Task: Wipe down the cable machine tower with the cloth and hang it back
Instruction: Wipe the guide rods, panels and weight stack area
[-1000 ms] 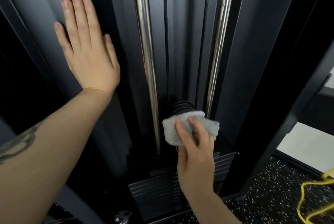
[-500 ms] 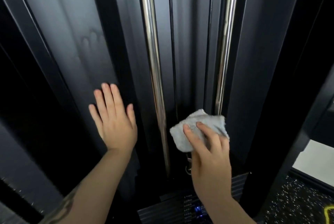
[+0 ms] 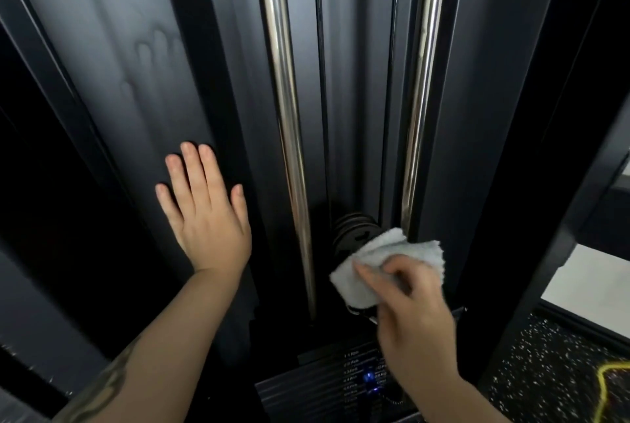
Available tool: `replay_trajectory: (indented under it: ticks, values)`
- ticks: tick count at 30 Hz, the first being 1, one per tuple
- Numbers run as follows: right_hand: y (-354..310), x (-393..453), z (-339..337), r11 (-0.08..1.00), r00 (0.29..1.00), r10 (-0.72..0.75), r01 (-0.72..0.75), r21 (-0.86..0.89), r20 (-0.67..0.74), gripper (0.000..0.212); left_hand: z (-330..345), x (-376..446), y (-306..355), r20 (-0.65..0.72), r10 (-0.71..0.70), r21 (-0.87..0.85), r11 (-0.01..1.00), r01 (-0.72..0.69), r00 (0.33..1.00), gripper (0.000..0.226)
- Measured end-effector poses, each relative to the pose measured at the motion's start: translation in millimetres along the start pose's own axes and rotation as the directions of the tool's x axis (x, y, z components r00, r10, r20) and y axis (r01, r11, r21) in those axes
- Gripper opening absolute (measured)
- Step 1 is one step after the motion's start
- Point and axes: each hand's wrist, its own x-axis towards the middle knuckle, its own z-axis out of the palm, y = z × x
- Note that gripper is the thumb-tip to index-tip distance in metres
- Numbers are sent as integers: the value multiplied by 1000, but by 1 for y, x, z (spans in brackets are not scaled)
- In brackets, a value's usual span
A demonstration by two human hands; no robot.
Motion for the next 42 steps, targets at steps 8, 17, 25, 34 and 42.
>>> replay_trajectory:
  ticks: [8,17,25,34,42]
  values:
    - [-26,27,16,1000,1000,16,-16,-6,-23,60,1,-1,2,-2,-10,23,1000,10,1000,71]
    - [-22,28,6,982,973,185,-176,74,-141,55,3,0,2,-26,-7,49,999,9,1000,65]
    - [-23,75,-31,965,968,128,-71,-252,215,50,5,-1,2,-50,-3,44,999,5,999,68]
    - [-39,61,-23,987,958,110,-74,-143,266,67,2,0,3,-32,-15,29,999,16,999,69]
    - [-39,89,-38,977,974,171,-148,-154,149,46,4,0,3,-36,-12,35,999,14,999,70]
